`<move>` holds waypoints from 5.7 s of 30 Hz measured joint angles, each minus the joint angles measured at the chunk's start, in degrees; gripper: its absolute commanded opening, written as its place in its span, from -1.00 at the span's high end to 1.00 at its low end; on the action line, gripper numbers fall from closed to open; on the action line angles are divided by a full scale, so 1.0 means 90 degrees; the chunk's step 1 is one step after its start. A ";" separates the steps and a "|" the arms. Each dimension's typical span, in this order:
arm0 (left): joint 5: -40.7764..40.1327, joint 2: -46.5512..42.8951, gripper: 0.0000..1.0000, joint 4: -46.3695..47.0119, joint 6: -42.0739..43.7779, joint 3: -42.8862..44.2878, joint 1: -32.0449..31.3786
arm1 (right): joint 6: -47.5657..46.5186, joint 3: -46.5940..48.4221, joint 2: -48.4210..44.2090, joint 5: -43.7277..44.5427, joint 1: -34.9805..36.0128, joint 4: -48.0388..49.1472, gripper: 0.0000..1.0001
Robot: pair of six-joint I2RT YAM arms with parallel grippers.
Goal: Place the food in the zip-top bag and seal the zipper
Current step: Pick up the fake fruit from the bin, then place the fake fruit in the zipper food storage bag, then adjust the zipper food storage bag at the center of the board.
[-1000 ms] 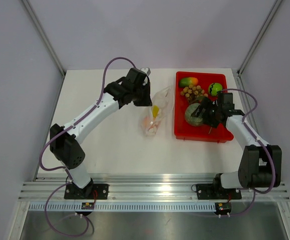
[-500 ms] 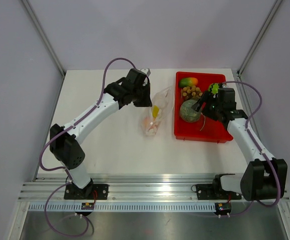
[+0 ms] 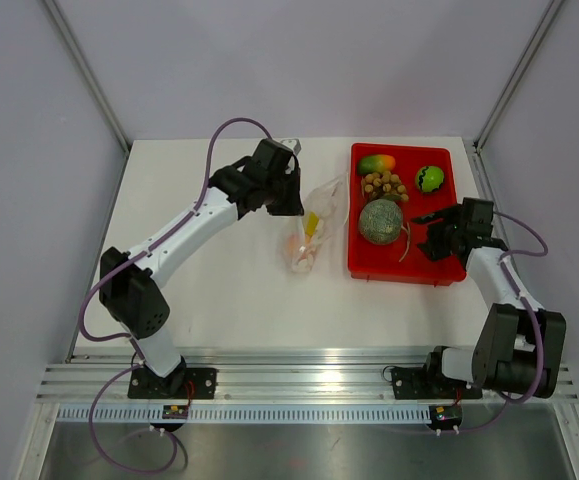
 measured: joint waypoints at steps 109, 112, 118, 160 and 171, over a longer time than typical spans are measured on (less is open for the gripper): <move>0.0763 0.0687 1.00 -0.0039 -0.0313 0.1117 -0.0486 | -0.0741 0.1061 -0.1365 0.1409 0.3084 -0.0299 1.00; 0.0826 0.0690 1.00 -0.0010 -0.0362 0.1117 -0.0486 | -0.0163 0.0809 -0.1382 0.1617 0.3167 -0.0032 1.00; 0.0882 0.0709 1.00 -0.0002 -0.0430 0.1117 -0.0486 | 0.0537 0.0872 -0.1010 0.2025 0.3322 0.0359 1.00; 0.1309 0.1035 1.00 0.0197 -0.0777 0.1462 0.0029 | -0.0393 0.0835 -0.1508 0.2759 0.4245 0.0097 -0.14; 0.1443 0.1001 1.00 0.0289 -0.0792 0.1384 0.0124 | -0.1234 0.0282 -0.0981 0.2115 0.4170 0.0109 -0.41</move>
